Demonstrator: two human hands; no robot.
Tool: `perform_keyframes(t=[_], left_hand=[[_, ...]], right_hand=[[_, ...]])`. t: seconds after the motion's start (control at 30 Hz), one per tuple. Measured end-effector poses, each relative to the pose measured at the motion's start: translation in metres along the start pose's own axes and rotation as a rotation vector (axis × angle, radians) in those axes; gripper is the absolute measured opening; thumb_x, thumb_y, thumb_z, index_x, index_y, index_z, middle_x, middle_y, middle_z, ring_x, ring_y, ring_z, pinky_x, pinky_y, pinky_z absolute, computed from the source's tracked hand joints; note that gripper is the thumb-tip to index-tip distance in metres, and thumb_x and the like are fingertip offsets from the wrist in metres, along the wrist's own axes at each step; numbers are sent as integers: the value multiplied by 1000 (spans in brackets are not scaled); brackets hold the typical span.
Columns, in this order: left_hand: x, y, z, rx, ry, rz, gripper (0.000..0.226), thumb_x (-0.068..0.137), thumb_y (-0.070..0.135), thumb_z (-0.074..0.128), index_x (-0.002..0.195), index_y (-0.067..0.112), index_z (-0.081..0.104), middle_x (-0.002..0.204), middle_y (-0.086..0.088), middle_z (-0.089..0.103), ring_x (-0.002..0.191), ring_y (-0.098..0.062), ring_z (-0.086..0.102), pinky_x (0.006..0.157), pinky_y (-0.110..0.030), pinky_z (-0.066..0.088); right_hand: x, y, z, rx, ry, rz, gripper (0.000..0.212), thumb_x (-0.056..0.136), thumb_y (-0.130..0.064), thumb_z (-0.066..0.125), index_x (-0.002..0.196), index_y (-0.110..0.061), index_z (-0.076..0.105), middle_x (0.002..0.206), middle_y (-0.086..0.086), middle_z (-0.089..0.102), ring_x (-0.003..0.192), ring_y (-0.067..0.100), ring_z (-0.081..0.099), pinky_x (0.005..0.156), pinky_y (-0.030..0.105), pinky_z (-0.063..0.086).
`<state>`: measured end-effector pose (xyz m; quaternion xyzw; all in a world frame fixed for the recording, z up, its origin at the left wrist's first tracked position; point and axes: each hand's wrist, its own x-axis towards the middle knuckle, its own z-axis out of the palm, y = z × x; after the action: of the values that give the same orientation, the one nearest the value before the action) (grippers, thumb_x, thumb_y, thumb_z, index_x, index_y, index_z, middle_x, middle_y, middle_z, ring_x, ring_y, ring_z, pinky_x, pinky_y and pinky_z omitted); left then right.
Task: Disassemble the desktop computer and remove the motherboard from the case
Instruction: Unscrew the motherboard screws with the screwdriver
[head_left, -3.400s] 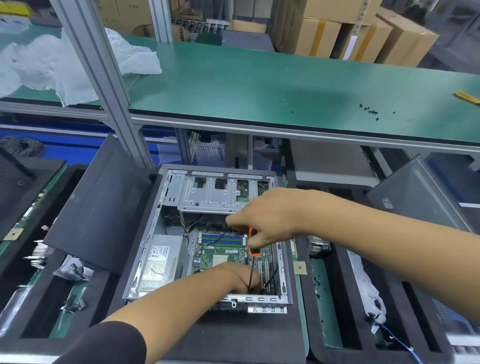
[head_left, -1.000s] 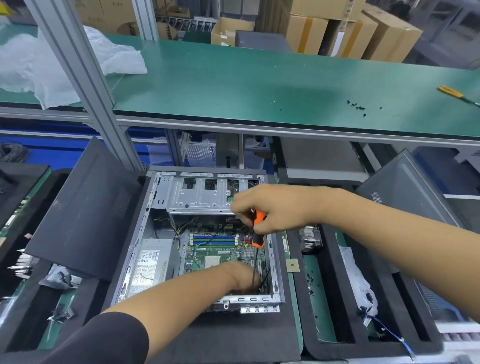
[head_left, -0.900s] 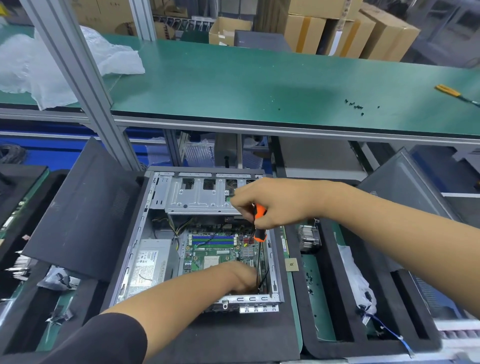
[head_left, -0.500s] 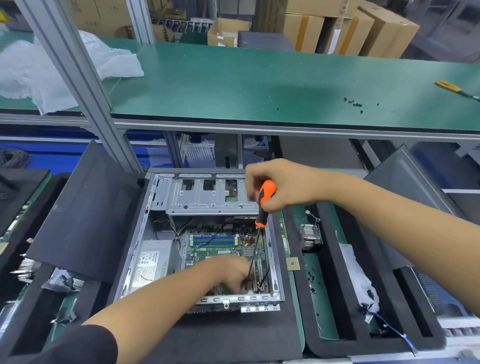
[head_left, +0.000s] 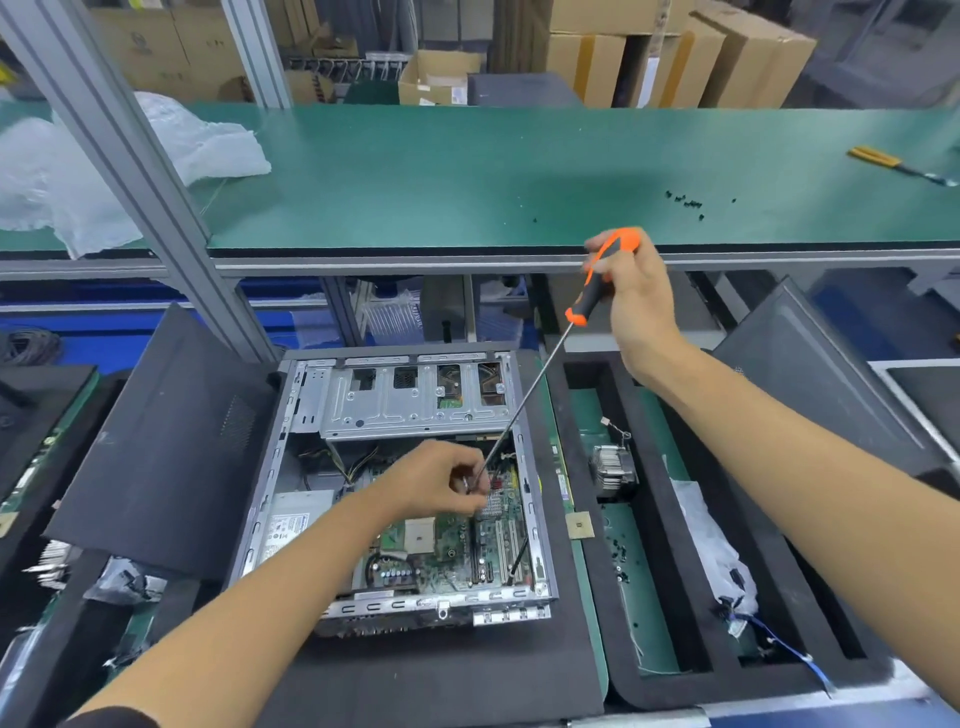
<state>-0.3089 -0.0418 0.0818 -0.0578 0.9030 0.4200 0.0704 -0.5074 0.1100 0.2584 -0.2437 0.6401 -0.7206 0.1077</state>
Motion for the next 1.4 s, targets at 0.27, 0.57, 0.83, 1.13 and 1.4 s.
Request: perform_keyframes(t=[0.27, 0.57, 0.83, 1.13, 1.4], left_hand=[[65, 69, 17, 133, 11, 149, 15, 81, 34, 81, 84, 29, 68, 77, 27, 68, 73, 3, 65, 64, -17, 51], [121, 93, 86, 507, -171, 99, 32, 84, 25, 68, 112, 33, 54, 88, 17, 74, 88, -8, 67, 65, -28, 49], [145, 99, 129, 550, -231, 147, 26, 83, 20, 63, 105, 34, 62, 92, 17, 71, 90, -11, 66, 61, -26, 42], [155, 95, 148, 515, -212, 129, 33, 88, 29, 67, 120, 35, 59, 110, 14, 70, 100, -14, 66, 77, -32, 53], [143, 90, 104, 244, -259, 138, 30, 84, 30, 77, 110, 40, 64, 104, 22, 72, 97, 2, 65, 77, -26, 50]], right_hand=[[19, -41, -39, 356, 131, -124, 14, 85, -13, 51, 74, -18, 44, 58, 8, 41, 42, 20, 31, 45, 26, 30], [5, -44, -91, 315, -101, -195, 8, 80, -13, 51, 75, -14, 46, 51, 6, 34, 37, 16, 21, 47, 18, 24], [-6, -8, -120, 197, -103, -118, 8, 83, -8, 50, 76, -11, 46, 50, 5, 38, 35, 16, 23, 44, 15, 28], [-8, 16, -120, 142, -94, -62, 13, 86, -1, 46, 76, -9, 48, 50, 8, 38, 35, 17, 23, 41, 17, 26], [2, 7, -88, 194, -109, -36, 12, 84, 0, 44, 75, -9, 44, 49, 7, 38, 37, 18, 19, 41, 18, 22]])
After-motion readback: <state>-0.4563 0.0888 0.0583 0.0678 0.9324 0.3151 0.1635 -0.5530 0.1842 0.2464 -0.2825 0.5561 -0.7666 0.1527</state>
